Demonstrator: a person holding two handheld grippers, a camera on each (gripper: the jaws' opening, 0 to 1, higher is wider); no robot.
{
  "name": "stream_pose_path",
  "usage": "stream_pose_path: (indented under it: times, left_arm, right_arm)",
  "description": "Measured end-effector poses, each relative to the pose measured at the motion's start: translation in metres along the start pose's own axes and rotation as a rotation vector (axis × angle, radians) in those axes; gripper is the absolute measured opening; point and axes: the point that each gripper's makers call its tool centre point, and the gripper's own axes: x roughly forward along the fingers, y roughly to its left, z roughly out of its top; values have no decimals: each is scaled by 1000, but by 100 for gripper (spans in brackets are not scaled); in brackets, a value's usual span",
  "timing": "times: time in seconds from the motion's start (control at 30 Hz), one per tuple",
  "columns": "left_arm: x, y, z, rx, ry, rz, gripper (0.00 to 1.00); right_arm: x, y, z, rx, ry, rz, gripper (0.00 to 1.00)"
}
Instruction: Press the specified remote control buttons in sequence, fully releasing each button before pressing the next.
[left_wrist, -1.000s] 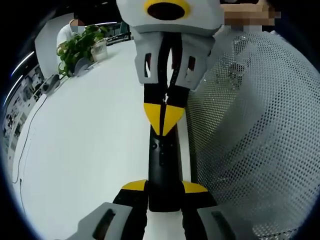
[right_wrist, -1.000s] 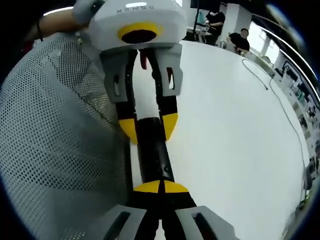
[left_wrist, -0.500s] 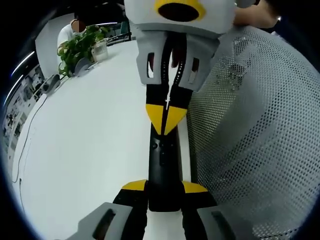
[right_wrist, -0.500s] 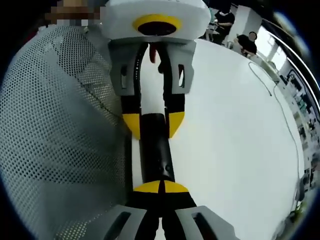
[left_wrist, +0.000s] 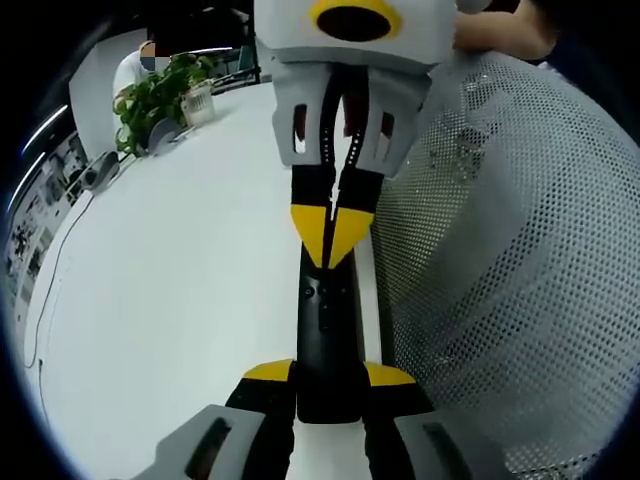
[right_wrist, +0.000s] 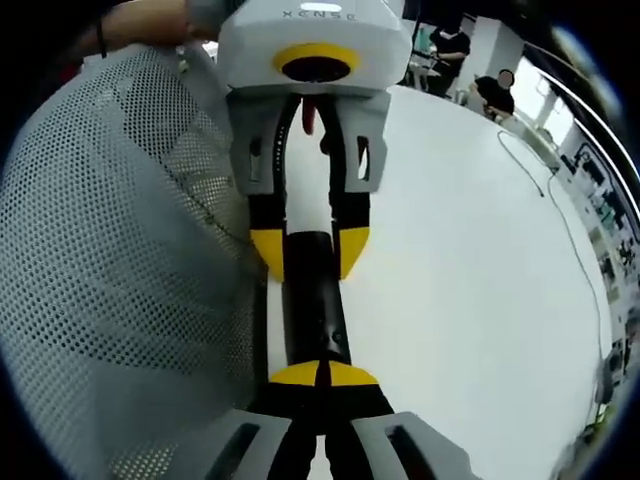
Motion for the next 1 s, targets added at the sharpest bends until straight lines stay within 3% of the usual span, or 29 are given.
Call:
stream_pose_path:
  times: [0.27,0.7,0.93,1.0]
  left_arm:
    - [0,0,0,3,0,-1,25]
    - [1,0,0,8,3,-3,25]
    - [1,0,0,10,6,-4,25]
    - [1,0,0,10,7,-4,25]
  right_arm:
    - [-1,-1,-4,7,11,-3,3]
    - [1,0,-4,-63,43,-19,3]
    - [0,-1,-4,20,10,-24,3]
    - [0,-1,-4,8,4,-19,3]
